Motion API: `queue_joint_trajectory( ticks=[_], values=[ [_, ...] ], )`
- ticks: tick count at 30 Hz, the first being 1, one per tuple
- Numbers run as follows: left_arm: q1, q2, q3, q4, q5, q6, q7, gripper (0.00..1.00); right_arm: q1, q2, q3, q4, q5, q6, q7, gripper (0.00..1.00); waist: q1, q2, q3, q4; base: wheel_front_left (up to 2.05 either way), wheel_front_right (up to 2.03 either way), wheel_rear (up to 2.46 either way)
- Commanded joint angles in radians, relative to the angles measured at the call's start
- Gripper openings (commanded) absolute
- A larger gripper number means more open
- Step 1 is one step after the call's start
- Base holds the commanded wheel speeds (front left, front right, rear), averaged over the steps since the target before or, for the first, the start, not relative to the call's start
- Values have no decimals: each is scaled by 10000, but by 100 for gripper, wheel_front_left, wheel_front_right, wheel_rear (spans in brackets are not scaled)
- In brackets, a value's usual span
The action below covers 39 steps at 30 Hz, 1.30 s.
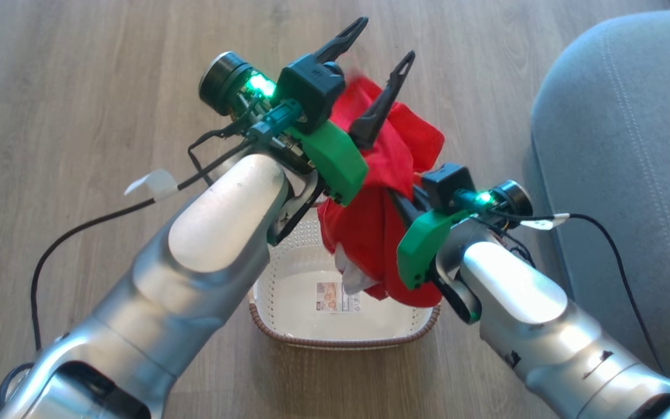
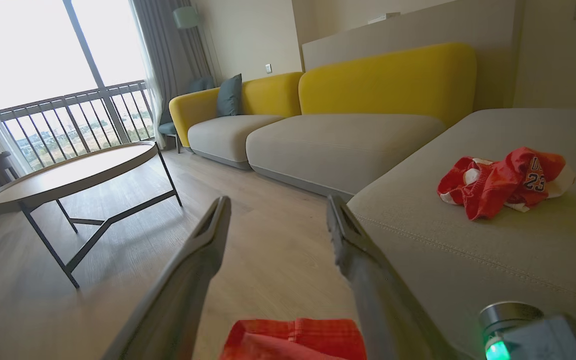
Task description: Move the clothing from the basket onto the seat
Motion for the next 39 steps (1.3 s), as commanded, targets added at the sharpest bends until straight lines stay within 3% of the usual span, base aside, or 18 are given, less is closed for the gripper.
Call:
queue_joint_trajectory(
  ticks=[1,14,23,35,39],
  values=[
    [-424,259,292,-129,-111,-68,54,100,-76,118,-276,-490,-137,69,-61,0,0,0,69,-164,0,0,0],
    [196,589,-3,546,-639,-509,84,100,987,-232,-2469,-2303,-1201,69,-62,0,0,0,165,-1658,0,0,0],
    [714,772,-210,805,-1221,-731,90,100,1746,-422,-3550,-3401,-1580,69,-62,0,0,0,19,-2869,0,0,0],
    [1398,900,-511,928,-1653,-808,-190,100,2647,-432,-4374,-4737,-1731,69,-62,0,0,0,-311,-5025,0,0,0],
    [1385,802,-672,896,-1617,-818,-244,100,3011,-523,-4861,-5151,-1771,69,-62,0,0,0,-246,-5281,0,0,0]
  ],
)
